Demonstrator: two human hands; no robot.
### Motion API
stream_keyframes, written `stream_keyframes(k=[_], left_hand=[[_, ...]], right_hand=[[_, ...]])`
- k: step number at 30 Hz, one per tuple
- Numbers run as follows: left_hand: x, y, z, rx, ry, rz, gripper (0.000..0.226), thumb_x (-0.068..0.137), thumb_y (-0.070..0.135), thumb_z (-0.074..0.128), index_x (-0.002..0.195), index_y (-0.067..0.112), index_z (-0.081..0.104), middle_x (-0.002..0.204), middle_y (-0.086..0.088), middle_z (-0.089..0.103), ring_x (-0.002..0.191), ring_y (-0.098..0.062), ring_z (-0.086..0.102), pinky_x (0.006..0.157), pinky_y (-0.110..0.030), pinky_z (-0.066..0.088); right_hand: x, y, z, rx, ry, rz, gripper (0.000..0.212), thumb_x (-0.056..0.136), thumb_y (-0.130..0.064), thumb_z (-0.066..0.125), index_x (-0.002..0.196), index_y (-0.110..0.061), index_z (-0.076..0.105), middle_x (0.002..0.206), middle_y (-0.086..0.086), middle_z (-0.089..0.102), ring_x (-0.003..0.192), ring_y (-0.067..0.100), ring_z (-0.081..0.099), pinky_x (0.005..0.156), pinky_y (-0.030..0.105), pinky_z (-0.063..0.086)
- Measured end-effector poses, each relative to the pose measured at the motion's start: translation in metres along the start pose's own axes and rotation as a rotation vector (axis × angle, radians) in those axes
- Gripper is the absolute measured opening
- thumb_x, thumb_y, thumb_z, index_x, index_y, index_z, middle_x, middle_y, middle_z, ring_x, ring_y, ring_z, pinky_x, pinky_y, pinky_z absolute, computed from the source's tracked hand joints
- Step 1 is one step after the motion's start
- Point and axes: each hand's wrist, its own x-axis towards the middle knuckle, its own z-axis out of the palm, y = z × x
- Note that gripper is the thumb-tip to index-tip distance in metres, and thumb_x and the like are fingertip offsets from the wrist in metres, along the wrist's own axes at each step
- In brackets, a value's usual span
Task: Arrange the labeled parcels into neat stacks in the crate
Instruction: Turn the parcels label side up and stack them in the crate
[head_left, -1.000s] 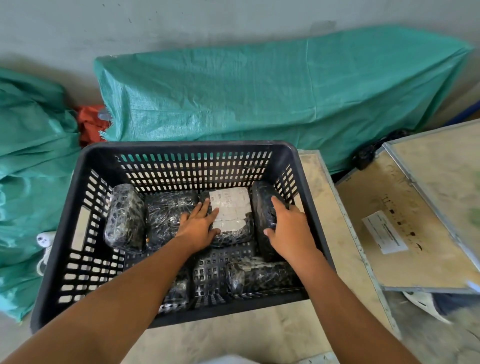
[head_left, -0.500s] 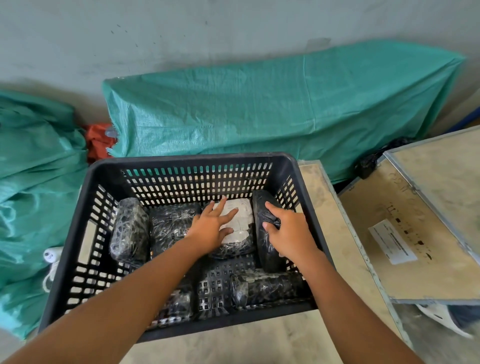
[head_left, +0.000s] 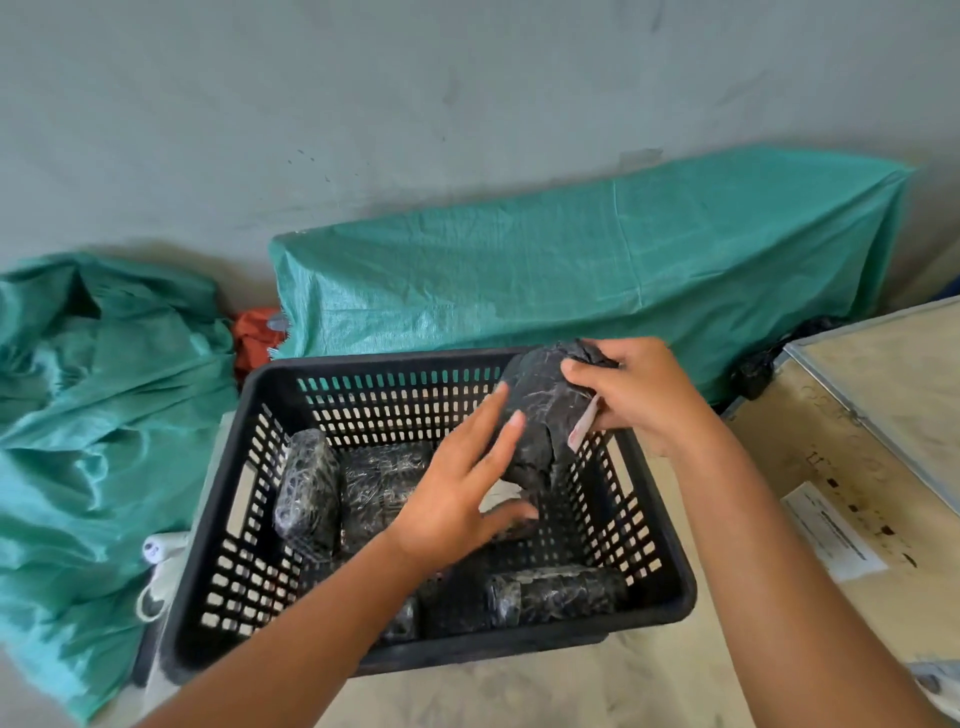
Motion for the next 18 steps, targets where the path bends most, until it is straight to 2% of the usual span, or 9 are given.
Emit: stream_keyframes(k=[2,5,7,9,12,15,17,18], left_hand=[[0.007,0.005,-0.009,0.045,0.061,0.077,0.107,0.089,0.011,0.076,0.162,0.027,-0.001,0.157,-0.040,0.021,0.150,-0.046,0.023,0.112,-0.061,0.036],[0.017,0.011,-0.027,0.046,0.139,0.161,0.098,0.091,-0.004,0.067,0.161,0.033,0.009,0.154,-0.043,0.021,0.150,-0.048,0.024,0.113,-0.057,0.038],[0.022,0.014,-0.044,0.043,0.181,0.170,0.092,0.092,-0.005,0.065,0.159,0.038,0.021,0.154,-0.043,0.022,0.150,-0.047,0.023,0.118,-0.049,0.034],[0.028,0.017,-0.060,0.025,0.241,0.153,0.086,0.091,-0.007,0.065,0.156,0.039,0.033,0.154,-0.040,0.022,0.151,-0.047,0.022,0.119,-0.050,0.031],[0.035,0.026,-0.075,-0.090,0.340,0.020,0.072,0.089,-0.012,0.066,0.148,0.027,0.048,0.158,-0.033,0.021,0.151,-0.043,0.025,0.115,-0.054,0.038],[0.039,0.028,-0.087,-0.277,0.376,-0.142,0.047,0.092,-0.006,0.064,0.134,0.016,0.061,0.161,-0.022,0.025,0.151,-0.033,0.029,0.114,-0.050,0.041],[0.043,0.027,-0.095,-0.443,0.385,-0.232,0.035,0.093,0.003,0.065,0.121,0.022,0.073,0.157,-0.016,0.037,0.149,-0.026,0.035,0.111,-0.047,0.045],[0.045,0.026,-0.098,-0.527,0.391,-0.277,0.037,0.092,0.005,0.065,0.118,0.029,0.076,0.153,-0.012,0.044,0.145,-0.021,0.042,0.109,-0.045,0.048]], right_hand=[[-0.004,-0.011,0.001,0.063,-0.040,-0.021,0.004,0.088,-0.017,0.080,0.091,-0.018,0.081,0.088,0.004,0.081,0.075,0.022,0.080,0.056,0.039,0.064],[-0.013,-0.026,0.003,0.156,-0.060,-0.092,0.010,0.089,-0.019,0.079,0.098,-0.022,0.079,0.097,0.010,0.080,0.076,0.024,0.080,0.057,0.038,0.064],[-0.020,-0.033,0.002,0.238,-0.073,-0.145,0.028,0.090,-0.025,0.078,0.117,-0.027,0.074,0.099,0.010,0.080,0.075,0.030,0.079,0.058,0.039,0.064],[-0.026,-0.034,-0.001,0.223,-0.100,-0.212,0.053,0.088,-0.036,0.079,0.137,-0.033,0.062,0.100,0.006,0.080,0.075,0.033,0.079,0.060,0.040,0.065],[-0.034,-0.024,-0.004,0.017,-0.103,-0.380,0.072,0.084,-0.046,0.079,0.145,-0.055,0.042,0.100,-0.013,0.080,0.083,0.013,0.079,0.065,0.031,0.064],[-0.039,-0.013,-0.003,-0.157,-0.025,-0.506,0.076,0.075,-0.059,0.078,0.143,-0.062,0.043,0.117,-0.021,0.069,0.097,0.001,0.071,0.079,0.023,0.061],[-0.040,-0.003,-0.002,-0.203,-0.040,-0.542,0.076,0.070,-0.065,0.075,0.140,-0.064,0.045,0.136,-0.019,0.055,0.119,-0.001,0.058,0.092,0.029,0.057],[-0.039,0.001,-0.001,-0.234,-0.070,-0.542,0.076,0.069,-0.067,0.075,0.138,-0.066,0.045,0.148,-0.016,0.045,0.133,0.002,0.048,0.099,0.032,0.054]])
